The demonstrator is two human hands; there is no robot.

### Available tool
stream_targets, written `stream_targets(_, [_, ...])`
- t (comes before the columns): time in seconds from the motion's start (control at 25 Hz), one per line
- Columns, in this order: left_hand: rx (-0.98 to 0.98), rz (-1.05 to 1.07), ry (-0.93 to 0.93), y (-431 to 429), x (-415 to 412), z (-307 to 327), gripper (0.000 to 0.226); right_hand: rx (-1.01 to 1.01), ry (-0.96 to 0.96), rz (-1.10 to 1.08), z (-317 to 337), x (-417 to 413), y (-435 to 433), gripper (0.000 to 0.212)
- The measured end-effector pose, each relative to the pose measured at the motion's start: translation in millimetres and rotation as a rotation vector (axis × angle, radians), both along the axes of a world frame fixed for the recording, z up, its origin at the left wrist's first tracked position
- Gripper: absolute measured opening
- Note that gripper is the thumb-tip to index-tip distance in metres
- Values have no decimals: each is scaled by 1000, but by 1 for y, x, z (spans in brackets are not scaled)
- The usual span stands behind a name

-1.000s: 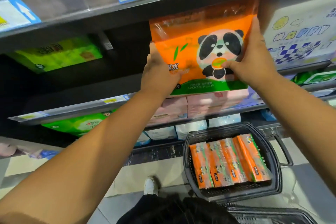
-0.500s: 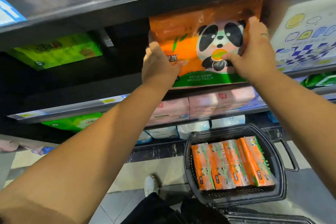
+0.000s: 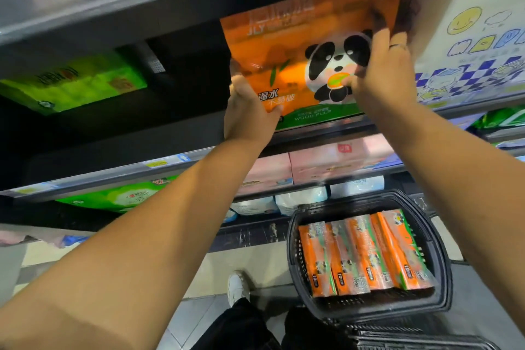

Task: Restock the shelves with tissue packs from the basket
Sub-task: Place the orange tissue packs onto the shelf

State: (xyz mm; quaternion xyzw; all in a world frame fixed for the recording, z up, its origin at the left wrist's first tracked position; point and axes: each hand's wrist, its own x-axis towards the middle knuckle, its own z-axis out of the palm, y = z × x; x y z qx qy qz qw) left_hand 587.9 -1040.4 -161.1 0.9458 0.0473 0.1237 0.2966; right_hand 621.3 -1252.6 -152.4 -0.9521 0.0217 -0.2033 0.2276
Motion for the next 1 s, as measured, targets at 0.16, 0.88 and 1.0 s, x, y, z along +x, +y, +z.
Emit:
stream_targets(0.16, [-149, 0, -50, 2, 2, -7, 95, -74, -99, -74, -17, -12, 8, 61])
stream_targets(0.88, [-198, 46, 39, -2, 60, -6, 84, -170, 398, 93, -53, 20, 18, 58])
stream_targets(1.0, [-174, 47, 39, -2, 63, -12, 83, -177, 394, 99, -57, 21, 21, 65])
